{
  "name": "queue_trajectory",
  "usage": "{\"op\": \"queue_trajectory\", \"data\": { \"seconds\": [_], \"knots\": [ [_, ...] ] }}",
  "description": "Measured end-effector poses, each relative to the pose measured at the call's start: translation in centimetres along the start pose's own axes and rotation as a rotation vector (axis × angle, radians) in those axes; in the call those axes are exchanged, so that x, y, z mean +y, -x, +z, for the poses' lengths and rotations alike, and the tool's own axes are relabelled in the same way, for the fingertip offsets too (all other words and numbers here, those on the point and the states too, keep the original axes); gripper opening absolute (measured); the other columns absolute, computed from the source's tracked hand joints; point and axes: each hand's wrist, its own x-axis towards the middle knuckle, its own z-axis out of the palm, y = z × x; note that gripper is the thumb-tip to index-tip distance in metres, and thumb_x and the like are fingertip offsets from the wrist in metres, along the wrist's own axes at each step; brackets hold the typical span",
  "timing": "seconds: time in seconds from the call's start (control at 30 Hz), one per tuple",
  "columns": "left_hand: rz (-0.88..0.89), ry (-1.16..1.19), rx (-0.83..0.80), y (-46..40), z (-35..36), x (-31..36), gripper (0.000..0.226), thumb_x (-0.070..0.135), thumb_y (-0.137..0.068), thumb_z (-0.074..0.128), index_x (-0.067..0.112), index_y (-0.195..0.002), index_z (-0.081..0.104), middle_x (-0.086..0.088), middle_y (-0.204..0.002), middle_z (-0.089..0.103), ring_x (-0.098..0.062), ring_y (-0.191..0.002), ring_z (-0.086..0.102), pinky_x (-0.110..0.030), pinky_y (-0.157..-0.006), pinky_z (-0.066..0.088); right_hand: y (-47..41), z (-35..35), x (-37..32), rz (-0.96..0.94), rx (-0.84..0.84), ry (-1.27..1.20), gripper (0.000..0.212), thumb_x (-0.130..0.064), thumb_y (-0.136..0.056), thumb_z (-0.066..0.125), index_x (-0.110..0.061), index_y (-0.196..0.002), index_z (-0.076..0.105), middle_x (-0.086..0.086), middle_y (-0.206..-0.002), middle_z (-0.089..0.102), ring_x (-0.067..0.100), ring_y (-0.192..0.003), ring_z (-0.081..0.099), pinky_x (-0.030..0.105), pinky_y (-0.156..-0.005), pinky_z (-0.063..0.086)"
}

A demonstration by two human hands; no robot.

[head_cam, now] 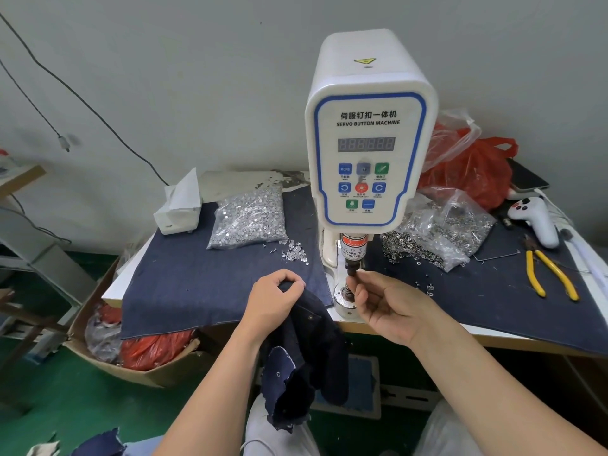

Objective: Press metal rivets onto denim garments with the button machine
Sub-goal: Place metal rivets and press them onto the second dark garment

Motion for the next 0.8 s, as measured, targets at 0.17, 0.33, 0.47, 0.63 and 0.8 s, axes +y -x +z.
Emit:
{"op": "queue_trajectory", "data": {
  "seconds": [0.17, 0.33, 0.47, 0.63, 0.8],
  "knots": [
    [-0.008, 0.007, -0.006, 0.0, -0.1, 0.0, 0.016, 0.026, -0.094, 0.069, 0.033, -0.080, 0.075, 0.022, -0.085, 0.075, 0.006, -0.085, 0.067, -0.019, -0.076, 0.047, -0.1, 0.0, 0.0, 0.001, -0.002, -0.022, 0.008, -0.001, -0.091, 0.069, 0.007, -0.092, 0.070, 0.018, -0.074, 0.072, 0.014, -0.053, 0.067, 0.019, -0.045, 0.054],
    [-0.017, 0.015, -0.009, 0.0, -0.1, 0.1, 0.018, 0.027, -0.094, 0.070, 0.036, -0.079, 0.075, 0.022, -0.085, 0.075, 0.006, -0.085, 0.067, -0.020, -0.076, 0.047, -0.6, -0.5, 0.2, -0.016, -0.041, -0.032, 0.007, 0.001, -0.084, 0.072, 0.008, -0.082, 0.074, 0.020, -0.079, 0.073, 0.015, -0.055, 0.066, 0.020, -0.046, 0.055],
    [-0.013, 0.022, -0.009, 0.1, 0.0, 0.4, 0.019, 0.028, -0.094, 0.070, 0.041, -0.080, 0.074, 0.022, -0.086, 0.075, 0.006, -0.086, 0.067, -0.021, -0.078, 0.046, -0.4, -1.8, 0.4, -0.037, -0.121, 0.002, 0.015, -0.006, -0.075, 0.076, 0.006, -0.083, 0.080, 0.021, -0.095, 0.076, 0.013, -0.061, 0.068, 0.020, -0.051, 0.057],
    [-0.012, 0.118, -0.056, 0.9, -0.7, 1.0, 0.016, 0.027, -0.096, 0.072, 0.035, -0.083, 0.076, 0.016, -0.086, 0.077, 0.003, -0.083, 0.069, -0.020, -0.080, 0.047, 0.4, -3.6, 0.8, -0.187, -0.058, 0.255, 0.022, -0.014, -0.097, 0.065, 0.000, -0.092, 0.082, 0.017, -0.092, 0.076, 0.012, -0.061, 0.066, 0.021, -0.053, 0.057],
    [-0.009, 0.301, -0.231, 3.4, -0.2, 3.0, 0.010, 0.034, -0.098, 0.070, 0.029, -0.094, 0.077, 0.010, -0.090, 0.077, -0.003, -0.085, 0.068, -0.016, -0.079, 0.050, 2.0, -4.6, 2.7, -0.786, -0.021, 1.316, 0.008, -0.038, -0.091, 0.070, -0.042, -0.092, 0.076, -0.023, -0.092, 0.072, -0.002, -0.080, 0.067, 0.010, -0.072, 0.050]
  ]
}}
